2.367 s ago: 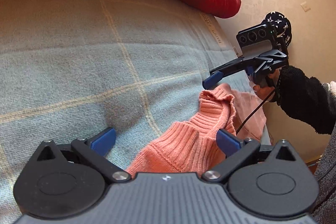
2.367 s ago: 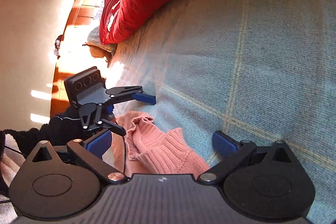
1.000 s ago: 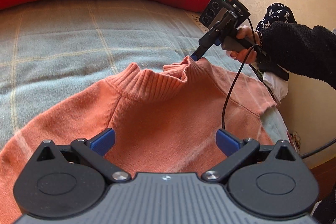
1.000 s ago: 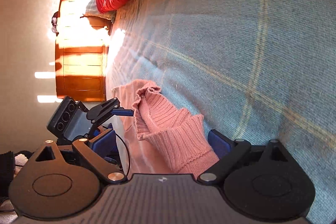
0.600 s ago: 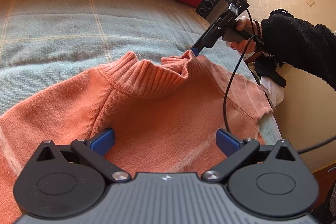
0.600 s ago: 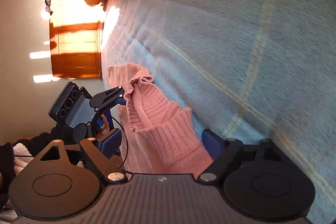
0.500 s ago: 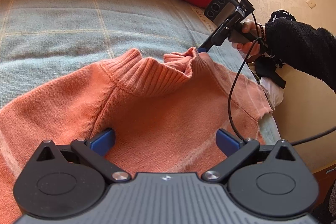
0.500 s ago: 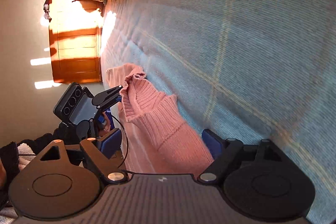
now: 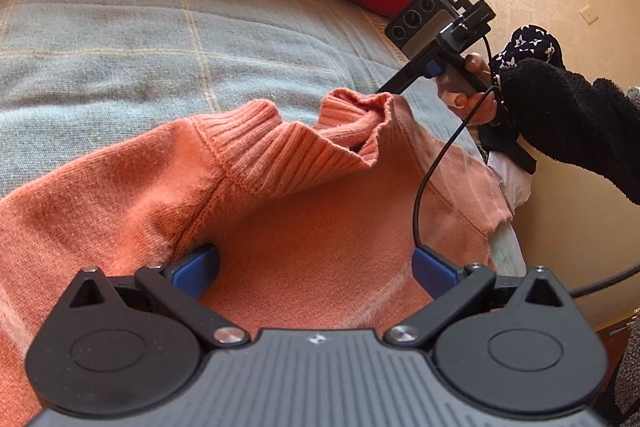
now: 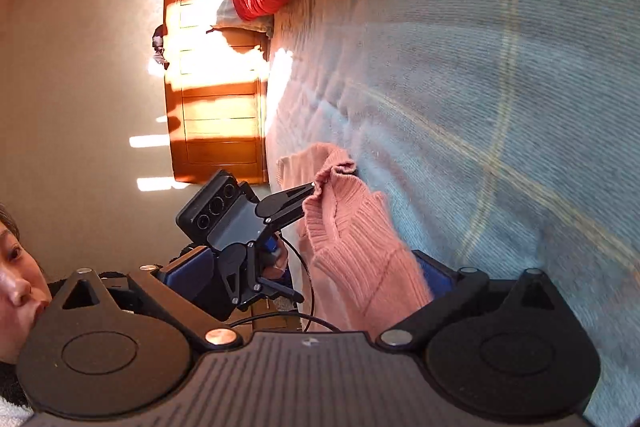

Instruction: Fold clothes

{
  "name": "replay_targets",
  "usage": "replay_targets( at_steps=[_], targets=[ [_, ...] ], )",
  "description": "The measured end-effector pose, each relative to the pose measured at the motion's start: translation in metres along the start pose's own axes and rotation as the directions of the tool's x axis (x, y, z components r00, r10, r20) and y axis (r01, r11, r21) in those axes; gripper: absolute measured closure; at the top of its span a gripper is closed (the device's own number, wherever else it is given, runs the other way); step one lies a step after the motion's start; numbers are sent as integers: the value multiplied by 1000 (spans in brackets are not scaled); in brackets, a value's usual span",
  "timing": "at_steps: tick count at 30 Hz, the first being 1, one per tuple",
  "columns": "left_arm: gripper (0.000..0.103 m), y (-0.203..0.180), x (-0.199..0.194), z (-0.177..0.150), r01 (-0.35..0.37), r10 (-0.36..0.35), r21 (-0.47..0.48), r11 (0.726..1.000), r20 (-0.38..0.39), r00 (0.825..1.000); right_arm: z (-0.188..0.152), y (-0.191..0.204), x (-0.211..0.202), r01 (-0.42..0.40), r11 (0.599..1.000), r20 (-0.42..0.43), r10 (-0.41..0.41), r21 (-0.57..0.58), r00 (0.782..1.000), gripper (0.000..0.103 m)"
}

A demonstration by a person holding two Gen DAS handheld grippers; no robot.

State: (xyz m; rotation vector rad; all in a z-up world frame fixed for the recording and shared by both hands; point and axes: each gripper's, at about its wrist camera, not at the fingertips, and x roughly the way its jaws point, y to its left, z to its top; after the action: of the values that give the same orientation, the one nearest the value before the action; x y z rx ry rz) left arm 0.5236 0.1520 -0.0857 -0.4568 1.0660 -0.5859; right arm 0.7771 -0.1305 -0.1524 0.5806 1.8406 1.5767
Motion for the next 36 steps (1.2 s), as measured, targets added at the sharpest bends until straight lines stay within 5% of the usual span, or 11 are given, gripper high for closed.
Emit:
replay_targets(
  at_steps=[3,5,7,8,13,16,25,29,32,36],
  targets=[
    [2,-1,1,0,-3,3,0,1000,0,1000,5,1,11,5,1000,-13,-6,-29,1000,1],
    [2,0,1,0,0,0,-1,1000,3,1000,1,0,9,71,996,-18,-72,-61,997,17],
    [1,0,0,0,2,-2,-2,1000,5,1000,-3,-13,1,158,987,2,-158,-31,987,75],
    [1,1,0,0,4,-4,-3,1000,7,1000,-4,-22,-3,172,985,13,-172,6,985,87],
    [1,3,0,-1,10,-10,-6,1000,14,1000,-10,-30,-5,132,991,47,-131,-10,990,88],
    [1,3,0,-1,11,-11,-13,1000,20,1000,-14,-21,0,195,980,60,-193,-33,979,89],
    [1,-2,-2,2,-15,15,-31,999,16,1000,-43,55,25,513,822,231,-465,-248,855,86],
    [2,-14,-9,6,-54,54,0,999,31,998,-45,68,1,567,793,367,-471,-223,802,87],
    [2,-22,-19,11,-75,74,6,997,95,993,-44,60,-6,639,750,423,-530,-170,735,94],
    [2,-28,-24,18,-111,108,13,994,132,985,-43,42,-9,632,769,443,-535,-98,720,93]
  ],
)
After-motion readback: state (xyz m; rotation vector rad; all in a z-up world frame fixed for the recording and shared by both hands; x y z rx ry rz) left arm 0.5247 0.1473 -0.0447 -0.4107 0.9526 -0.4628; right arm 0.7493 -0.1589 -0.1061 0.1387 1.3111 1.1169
